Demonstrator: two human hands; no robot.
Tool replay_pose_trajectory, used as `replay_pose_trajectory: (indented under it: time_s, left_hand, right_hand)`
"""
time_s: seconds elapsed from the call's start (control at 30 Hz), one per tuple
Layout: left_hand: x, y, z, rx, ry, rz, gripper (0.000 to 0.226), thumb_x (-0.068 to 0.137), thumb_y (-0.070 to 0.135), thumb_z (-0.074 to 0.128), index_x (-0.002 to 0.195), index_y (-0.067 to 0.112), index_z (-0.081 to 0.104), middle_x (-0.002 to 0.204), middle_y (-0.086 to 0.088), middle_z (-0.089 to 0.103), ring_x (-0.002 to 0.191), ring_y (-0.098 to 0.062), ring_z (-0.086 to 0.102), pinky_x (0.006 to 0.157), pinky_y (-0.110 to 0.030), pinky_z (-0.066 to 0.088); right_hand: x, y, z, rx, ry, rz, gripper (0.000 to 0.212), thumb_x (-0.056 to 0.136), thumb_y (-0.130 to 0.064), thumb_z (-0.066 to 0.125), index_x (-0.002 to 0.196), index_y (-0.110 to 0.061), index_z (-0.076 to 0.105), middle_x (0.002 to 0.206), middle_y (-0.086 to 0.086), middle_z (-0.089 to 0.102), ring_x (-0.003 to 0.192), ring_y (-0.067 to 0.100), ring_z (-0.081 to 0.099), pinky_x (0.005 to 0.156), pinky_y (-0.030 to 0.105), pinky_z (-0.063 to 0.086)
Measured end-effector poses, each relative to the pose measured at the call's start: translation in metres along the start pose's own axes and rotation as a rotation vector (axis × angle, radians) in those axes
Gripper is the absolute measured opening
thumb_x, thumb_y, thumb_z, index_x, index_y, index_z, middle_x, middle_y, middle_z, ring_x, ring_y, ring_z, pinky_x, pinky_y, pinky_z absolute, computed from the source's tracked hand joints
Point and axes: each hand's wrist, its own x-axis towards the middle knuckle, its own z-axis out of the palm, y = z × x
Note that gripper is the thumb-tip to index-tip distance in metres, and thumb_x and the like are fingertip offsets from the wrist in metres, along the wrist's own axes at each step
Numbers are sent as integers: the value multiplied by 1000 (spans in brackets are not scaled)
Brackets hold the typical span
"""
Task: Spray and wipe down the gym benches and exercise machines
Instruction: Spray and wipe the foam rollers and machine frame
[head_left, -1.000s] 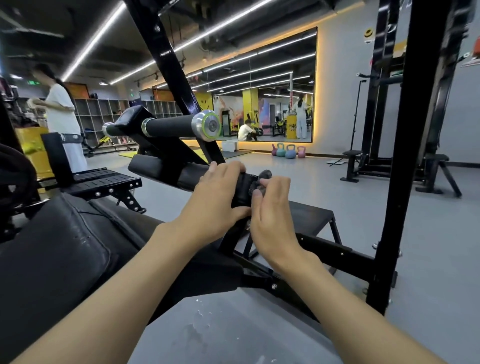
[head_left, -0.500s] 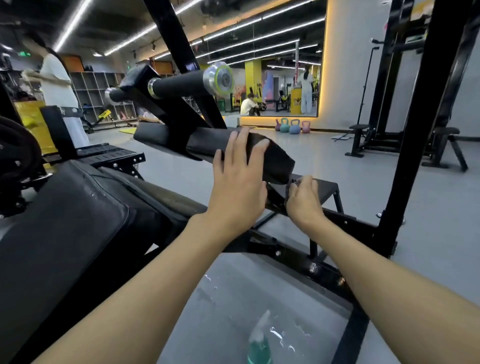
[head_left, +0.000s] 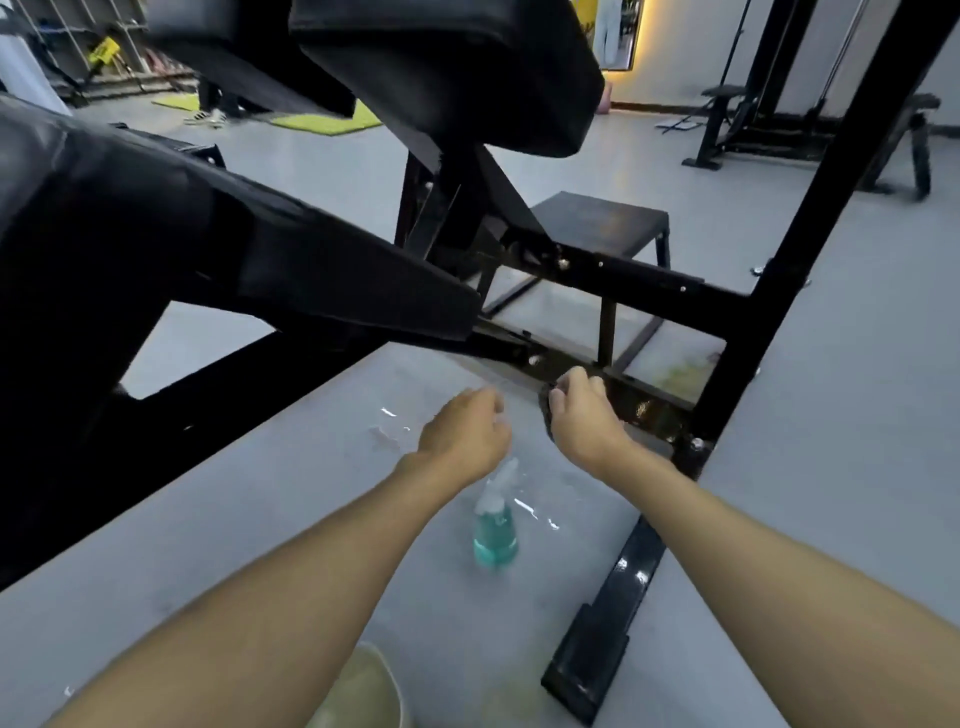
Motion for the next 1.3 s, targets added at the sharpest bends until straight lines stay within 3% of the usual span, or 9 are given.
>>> replay_pose_trajectory:
  time_s: [0.2,0.4,0.53,0.63,0.77,1.03,1.13,1.2,1.3]
  left_hand:
    - [20,-47,84,-27,-248,-265,61,90,52,63,132,10,48,129,-10,56,116,-32,57,93,-37,49]
    - [36,-59,128,-79,-278,-263,23,93,26,58,108,8,59,114,-18,65,99,-37,65,77,-35,53]
    - [20,-46,106,-148,-200,-286,24,99,22,46,111,5,59,112,-17,65,100,-37,62,73,-33,44]
    - [-13,-14,50,-165,-168,-290,22,102,29,44,105,10,55,110,-15,65,95,-35,60,72,-33,42]
    - [-57,38,-44,-206,-175,-267,27,104,35,44,108,11,56,108,-12,68,96,-31,65,82,-41,55]
    - [-150,140,-269,-219,-218,-314,24,103,26,42,112,7,55,112,-18,67,107,-39,61,82,-42,49]
    - [-193,156,-359,-253,-173,-389,22,101,22,42,112,9,56,111,-18,66,105,-40,61,76,-39,46]
    - [-224,152,-416,-294,-122,-425,18,101,25,42,105,12,54,110,-18,66,102,-42,60,77,-41,45]
    - [-279,136,-490,-315,-43,-481,28,104,37,39,97,13,50,105,-20,66,96,-43,59,79,-44,48]
  right_hand:
    - [-16,40,35,-21,-71,83,25,107,-22,30,122,-6,44,125,14,38,91,23,40,80,30,29]
    - [-23,60,58,-47,-104,107,24,107,-22,32,119,-9,47,120,12,42,92,26,46,86,34,40]
    - [-32,39,44,-16,-155,117,21,102,-17,37,112,-18,56,107,8,52,86,26,55,79,33,46]
    - [-46,0,9,89,-240,215,22,86,-17,43,83,-28,62,89,11,70,79,32,65,77,44,58]
    - [-75,-75,-57,83,-302,276,28,99,-25,51,75,-17,62,72,5,65,68,23,58,63,29,46]
    - [-141,-259,-222,413,-548,457,36,97,-39,61,74,-14,50,57,7,49,42,18,39,43,26,33]
    - [-171,-334,-268,487,-692,516,44,84,-43,77,92,-7,54,80,18,61,66,31,65,73,48,53]
    - [-188,-383,-281,506,-754,488,46,81,-35,82,104,-7,53,90,21,61,78,36,63,75,48,48]
    - [-214,-453,-280,550,-739,383,18,89,-3,70,100,-8,57,83,20,62,69,33,61,55,34,50]
